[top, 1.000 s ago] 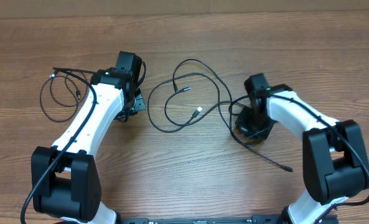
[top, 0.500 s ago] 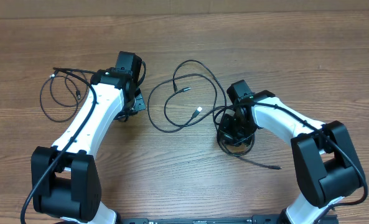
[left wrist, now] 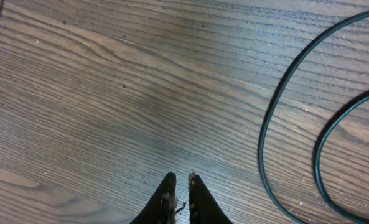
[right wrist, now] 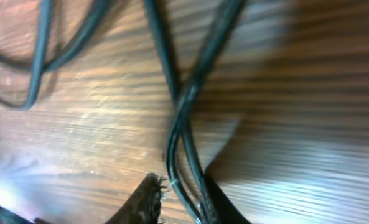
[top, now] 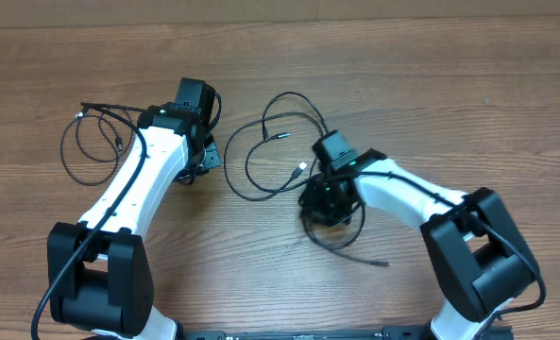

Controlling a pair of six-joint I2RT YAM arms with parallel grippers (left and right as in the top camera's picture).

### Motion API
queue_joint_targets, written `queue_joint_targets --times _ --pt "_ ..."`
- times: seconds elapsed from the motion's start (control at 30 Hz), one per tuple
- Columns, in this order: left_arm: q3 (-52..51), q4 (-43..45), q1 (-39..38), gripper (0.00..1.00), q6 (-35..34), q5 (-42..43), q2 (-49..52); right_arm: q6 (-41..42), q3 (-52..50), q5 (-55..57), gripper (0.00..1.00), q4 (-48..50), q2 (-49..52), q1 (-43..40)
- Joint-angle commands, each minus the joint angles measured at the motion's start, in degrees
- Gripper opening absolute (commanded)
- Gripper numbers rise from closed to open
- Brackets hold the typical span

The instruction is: Untangle cables

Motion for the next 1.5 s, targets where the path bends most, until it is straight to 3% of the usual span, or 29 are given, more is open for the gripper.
queue_joint_targets --times 0.0,0.3,0.47,0.63,0.73,1.0,1.17,1.3,1.47 --pt "-0.6 0.2 0.1 0.10 -1.2 0.3 0.5 2.6 -0.7 -1.4 0.23 2.7 1.0 4.4" --pt "-0.6 0.2 0.1 0.10 -1.2 0.3 0.5 2.2 -0.2 -5.1 0.23 9.4 1.0 10.4" --pt "-0.6 0.2 0.1 0.10 -1.2 0.3 0.5 -4.7 5.0 -8.6 0.25 5.6 0.8 10.0" --pt "-0.6 0.2 0.1 0.11 -1.2 0.3 0.5 -8.5 12.9 -3.5 0.34 -5.2 0.8 6.7" --pt "-0.6 0.2 0.1 0.11 -1.2 0.3 0.5 -8.5 13.7 3.0 0.51 -8.1 0.8 3.7" --pt "-0.6 0.2 0.1 0.11 -1.2 0.7 0.5 -8.4 12.9 17.8 0.58 -10.6 0.8 -6.4" --pt "-0.6 0.2 0.1 0.13 -1.2 0.7 0.5 -7.3 11.6 19.3 0.68 -10.5 0.8 -10.1" --pt "-0.6 0.2 0.1 0.14 -1.2 0.7 0.5 -1.2 10.2 19.0 0.80 -10.3 0.8 -10.4" --pt "-0.6 0.2 0.1 0.18 -1.2 0.7 0.5 3.7 7.5 16.6 0.83 -6.3 0.8 -7.8"
